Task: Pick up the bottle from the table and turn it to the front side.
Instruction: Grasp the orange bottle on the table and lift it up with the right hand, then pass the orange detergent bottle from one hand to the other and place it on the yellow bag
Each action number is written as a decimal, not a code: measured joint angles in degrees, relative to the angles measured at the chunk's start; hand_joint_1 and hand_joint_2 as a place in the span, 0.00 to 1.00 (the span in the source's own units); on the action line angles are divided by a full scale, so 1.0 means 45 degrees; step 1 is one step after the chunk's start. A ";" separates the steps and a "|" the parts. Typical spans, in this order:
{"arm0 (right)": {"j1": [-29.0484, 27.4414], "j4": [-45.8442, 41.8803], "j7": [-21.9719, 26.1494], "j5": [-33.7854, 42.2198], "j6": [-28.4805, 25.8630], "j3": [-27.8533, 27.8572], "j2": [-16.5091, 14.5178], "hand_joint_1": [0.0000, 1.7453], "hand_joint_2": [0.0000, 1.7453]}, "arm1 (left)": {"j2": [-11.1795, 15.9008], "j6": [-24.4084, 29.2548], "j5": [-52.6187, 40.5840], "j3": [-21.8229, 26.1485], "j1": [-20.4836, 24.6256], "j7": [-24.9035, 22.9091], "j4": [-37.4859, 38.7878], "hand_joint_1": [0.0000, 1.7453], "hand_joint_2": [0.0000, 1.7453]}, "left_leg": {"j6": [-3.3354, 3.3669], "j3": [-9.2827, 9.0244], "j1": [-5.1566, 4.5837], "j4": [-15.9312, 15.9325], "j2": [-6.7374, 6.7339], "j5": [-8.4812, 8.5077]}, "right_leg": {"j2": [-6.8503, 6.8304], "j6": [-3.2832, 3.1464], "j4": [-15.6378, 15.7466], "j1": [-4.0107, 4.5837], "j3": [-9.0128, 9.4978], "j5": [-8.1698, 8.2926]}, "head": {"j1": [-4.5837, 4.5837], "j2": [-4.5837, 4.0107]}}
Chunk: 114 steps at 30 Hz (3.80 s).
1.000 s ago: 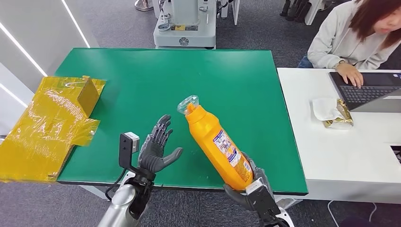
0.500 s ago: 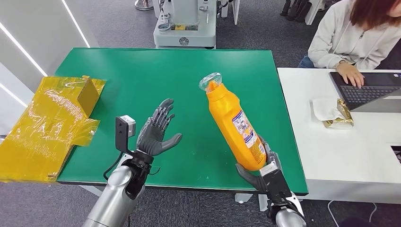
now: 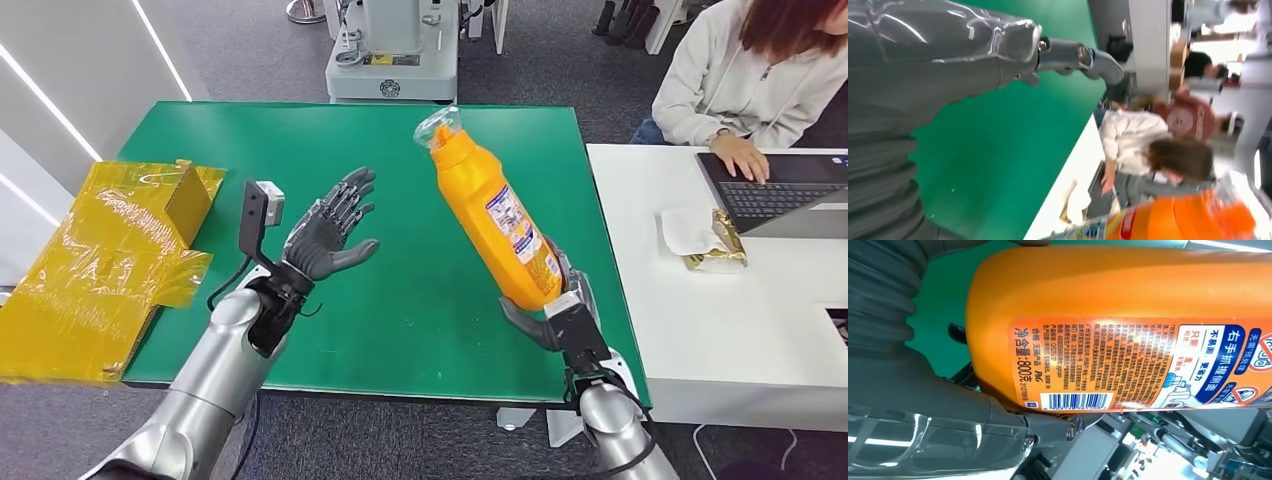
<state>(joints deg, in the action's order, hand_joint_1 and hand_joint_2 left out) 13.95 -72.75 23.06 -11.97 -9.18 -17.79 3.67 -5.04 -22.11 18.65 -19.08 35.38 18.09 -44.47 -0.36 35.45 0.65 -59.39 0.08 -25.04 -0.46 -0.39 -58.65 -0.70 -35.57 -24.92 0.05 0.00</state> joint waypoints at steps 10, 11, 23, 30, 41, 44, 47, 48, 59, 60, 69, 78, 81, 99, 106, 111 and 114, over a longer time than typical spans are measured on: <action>0.1801 0.1960 0.0267 0.0110 0.0047 -0.0655 0.0000 1.00 1.00 | -0.0124 -0.0858 0.0509 -0.0144 0.1604 -0.0778 0.1594 0.00 1.00 | 0.0003 0.0002 -0.0001 -0.0003 0.0001 0.0014 | 0.0000 0.0001 0.0001 -0.0001 -0.0001 0.0011 | 0.0001 0.0000; 0.1857 0.2052 0.0284 0.0152 0.0034 -0.0703 0.0000 1.00 1.00 | -0.0142 -0.0991 0.0623 -0.0166 0.1661 -0.0903 0.1673 0.00 1.00 | 0.0004 0.0004 -0.0001 -0.0003 0.0002 0.0013 | 0.0000 0.0001 0.0001 -0.0001 -0.0003 0.0010 | 0.0000 0.0000; 0.2633 0.3177 0.0420 0.0000 -0.0735 -0.1556 0.0005 1.00 1.00 | -0.0799 -0.2536 0.3346 -0.1025 0.2842 -0.2973 0.3327 0.00 1.00 | 0.0004 0.0008 -0.0002 -0.0005 0.0002 0.0014 | 0.0001 0.0004 0.0001 -0.0001 -0.0007 0.0015 | 0.0000 0.0000; 0.3061 0.3889 0.0691 0.0078 -0.1221 -0.1671 -0.0142 1.00 1.00 | -0.1374 -0.1660 0.3633 -0.1573 0.3200 -0.2346 0.3651 0.00 1.00 | 0.0004 0.0009 -0.0003 -0.0006 0.0005 0.0014 | -0.0001 0.0004 0.0001 -0.0001 -0.0008 0.0015 | 0.0001 0.0000; 0.3260 0.4105 0.0768 0.0701 -0.1516 -0.1675 -0.0802 1.00 1.00 | -0.2113 0.2027 0.1913 -0.2463 0.3506 0.0333 0.3646 0.00 1.00 | 0.0004 0.0007 -0.0001 -0.0004 0.0003 0.0014 | 0.0001 0.0004 -0.0001 0.0000 -0.0009 0.0015 | 0.0000 0.0000; 0.3144 0.4022 0.0513 0.0588 -0.1666 -0.1677 -0.0933 1.00 1.00 | -0.2176 0.3425 0.1171 -0.2596 0.3543 0.1370 0.3640 0.00 1.00 | 0.0004 0.0007 -0.0001 -0.0004 0.0004 0.0014 | 0.0000 0.0004 -0.0001 0.0000 -0.0009 0.0015 | 0.0000 0.0000; 0.3040 0.3969 0.0447 0.0522 -0.1717 -0.1680 -0.1005 1.00 1.00 | -0.2193 0.3702 0.0984 -0.2658 0.3569 0.1575 0.3637 0.00 1.00 | 0.0004 0.0009 -0.0002 -0.0004 0.0006 0.0014 | -0.0002 0.0004 -0.0001 0.0000 -0.0009 0.0014 | 0.0001 0.0000; 0.3026 0.3958 0.0442 0.0506 -0.1723 -0.1680 -0.1024 1.00 1.00 | -0.2199 0.3718 0.0959 -0.2668 0.3571 0.1583 0.3637 0.00 1.00 | 0.0004 0.0009 -0.0002 -0.0004 0.0005 0.0014 | -0.0001 0.0004 0.0000 -0.0001 -0.0009 0.0014 | 0.0000 0.0000; 0.3002 0.3960 0.0345 0.0188 -0.1619 -0.1680 -0.1232 1.00 1.00 | -0.2075 0.4198 0.0456 -0.2686 0.3578 0.1725 0.3632 0.00 1.00 | 0.0004 0.0009 -0.0001 -0.0004 0.0004 0.0014 | 0.0000 0.0004 -0.0001 0.0000 -0.0008 0.0015 | 0.0000 0.0000; 0.3003 0.3960 0.0343 0.0189 -0.1615 -0.1680 -0.1247 1.00 1.00 | -0.2061 0.4196 0.0449 -0.2686 0.3578 0.1725 0.3632 0.00 1.00 | 0.0004 0.0009 -0.0001 -0.0004 0.0004 0.0014 | 0.0000 0.0004 -0.0001 0.0000 -0.0008 0.0015 | 0.0000 0.0000; 0.3014 0.3982 0.0242 0.0026 -0.1646 -0.1680 -0.1296 1.00 1.00 | -0.1985 0.3759 0.0726 -0.2686 0.3588 0.1114 0.3639 0.00 1.00 | 0.0004 0.0011 -0.0003 -0.0004 0.0005 0.0014 | -0.0002 0.0004 0.0001 -0.0001 -0.0008 0.0014 | -0.0002 0.0000; 0.3237 0.4456 0.0539 -0.1039 -0.2475 -0.1610 -0.1375 1.00 1.00 | -0.2130 0.0087 0.3186 -0.2611 0.3520 -0.2092 0.3970 0.00 1.00 | 0.0004 0.0011 -0.0003 -0.0005 0.0006 0.0014 | -0.0003 0.0005 0.0001 -0.0001 -0.0008 0.0015 | 0.0000 0.0000; 0.3272 0.4607 0.0644 -0.1113 -0.2568 -0.1535 -0.1390 1.00 1.00 | -0.2250 -0.0870 0.4454 -0.2568 0.3508 -0.2952 0.3996 0.00 1.00 | 0.0005 0.0011 -0.0003 -0.0005 0.0005 0.0013 | 0.0000 0.0005 0.0001 -0.0001 -0.0009 0.0015 | 0.0000 0.0000; 0.2731 0.4498 0.0159 -0.1682 -0.2798 -0.0722 -0.1730 1.00 1.00 | -0.3227 0.2261 0.5143 -0.3460 0.3517 -0.0844 0.3769 0.00 1.00 | 0.0008 0.0012 -0.0005 -0.0006 0.0006 0.0011 | 0.0000 0.0005 0.0003 -0.0002 -0.0013 0.0015 | 0.0000 0.0000; 0.2550 0.4302 0.0161 -0.1751 -0.2795 -0.0557 -0.1792 1.00 1.00 | -0.3381 0.2694 0.4959 -0.3806 0.3523 -0.0553 0.3599 0.00 1.00 | 0.0009 0.0010 -0.0004 -0.0006 0.0001 0.0010 | 0.0003 0.0005 0.0004 -0.0003 -0.0014 0.0015 | -0.0001 0.0000; 0.2504 0.4256 0.0163 -0.1759 -0.2783 -0.0460 -0.1808 1.00 1.00 | -0.3408 0.2793 0.4861 -0.3957 0.3581 -0.0480 0.3593 0.00 1.00 | 0.0009 0.0009 -0.0005 -0.0006 0.0001 0.0011 | 0.0004 0.0006 0.0002 -0.0003 -0.0014 0.0016 | 0.0000 0.0000; 0.2462 0.4224 0.0164 -0.1744 -0.2627 -0.0414 -0.1845 1.00 1.00 | -0.3438 0.3673 0.4025 -0.3982 0.3592 0.0307 0.3552 0.00 1.00 | 0.0009 0.0010 -0.0005 -0.0006 0.0001 0.0011 | 0.0004 0.0007 0.0002 -0.0003 -0.0014 0.0017 | 0.0000 0.0000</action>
<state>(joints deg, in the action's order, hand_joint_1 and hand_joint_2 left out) 25.03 -53.74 23.80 -19.82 -21.00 -19.65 -4.63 -20.51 -5.59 36.77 -37.00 51.55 19.48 -28.49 -0.32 35.49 0.63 -59.42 0.08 -24.99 -0.44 -0.36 -58.64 -0.71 -35.63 -24.85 0.05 0.00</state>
